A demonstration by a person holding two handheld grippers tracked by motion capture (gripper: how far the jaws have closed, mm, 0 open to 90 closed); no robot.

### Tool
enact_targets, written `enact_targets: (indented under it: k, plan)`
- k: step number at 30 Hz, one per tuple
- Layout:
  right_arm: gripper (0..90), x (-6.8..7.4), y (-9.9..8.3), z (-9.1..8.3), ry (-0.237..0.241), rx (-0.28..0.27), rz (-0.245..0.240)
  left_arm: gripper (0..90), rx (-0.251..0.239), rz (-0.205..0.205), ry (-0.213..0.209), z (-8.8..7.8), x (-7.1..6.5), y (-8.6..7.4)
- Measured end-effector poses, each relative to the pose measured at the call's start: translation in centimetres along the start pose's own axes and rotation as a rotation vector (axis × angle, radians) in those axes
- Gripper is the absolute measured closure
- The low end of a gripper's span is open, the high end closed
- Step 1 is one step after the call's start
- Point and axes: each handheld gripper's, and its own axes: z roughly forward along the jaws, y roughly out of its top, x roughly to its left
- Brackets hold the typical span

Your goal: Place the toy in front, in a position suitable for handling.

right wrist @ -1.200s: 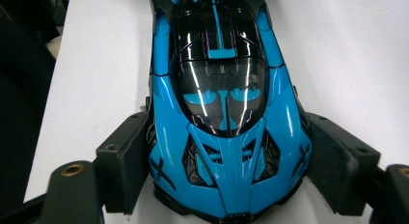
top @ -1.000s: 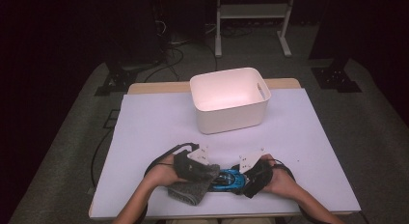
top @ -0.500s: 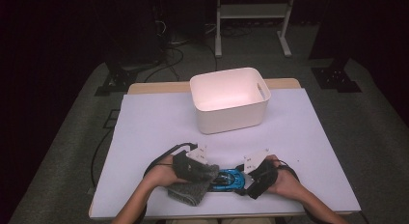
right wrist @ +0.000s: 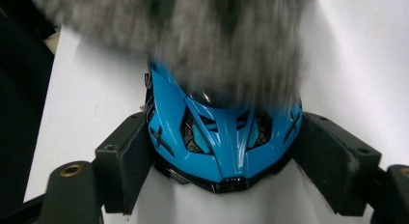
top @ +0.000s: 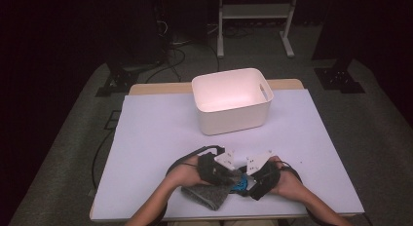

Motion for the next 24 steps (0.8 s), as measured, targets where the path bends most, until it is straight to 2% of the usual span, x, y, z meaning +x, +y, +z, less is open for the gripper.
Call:
enact_targets:
  k: [4, 5, 8, 11, 14, 16, 19, 21, 24]
  plan:
    - [21.9, 0.0, -0.1, 0.0, -0.005, -0.004, -0.005, 78.3, -0.003, -0.003, -0.015, 1.2, 0.4, 0.9]
    - [22.0, -0.2, -0.1, 0.0, -0.004, -0.001, -0.023, 78.3, -0.006, -0.011, -0.015, 1.3, 0.4, 0.9]
    - [22.0, -0.1, -0.1, 0.0, -0.004, -0.001, -0.020, 78.4, -0.008, -0.009, -0.012, 1.3, 0.4, 0.9]
    - [22.0, 0.0, -0.1, 0.0, -0.001, -0.005, -0.003, 78.3, -0.002, -0.005, 0.011, 0.6, 0.4, 0.4]
    - [22.1, 0.0, -0.2, 0.0, -0.002, -0.011, -0.002, 78.2, -0.012, -0.035, 0.039, -0.5, 0.7, -0.6]
    - [22.1, 0.0, -0.1, 0.0, 0.000, -0.011, -0.002, 78.2, -0.029, -0.055, 0.036, -0.9, 1.0, -1.1]
    - [22.1, 0.0, -0.1, 0.0, 0.000, -0.007, 0.000, 78.2, -0.033, -0.053, 0.029, -0.7, 1.0, -1.1]
    - [22.1, 0.0, -0.1, 0.0, 0.001, -0.007, 0.003, 78.2, -0.018, -0.020, 0.021, -0.1, 0.9, -0.3]
    - [22.0, 0.0, -0.1, 0.0, 0.003, -0.006, 0.003, 78.2, -0.017, -0.002, -0.004, 1.0, 0.8, 0.5]
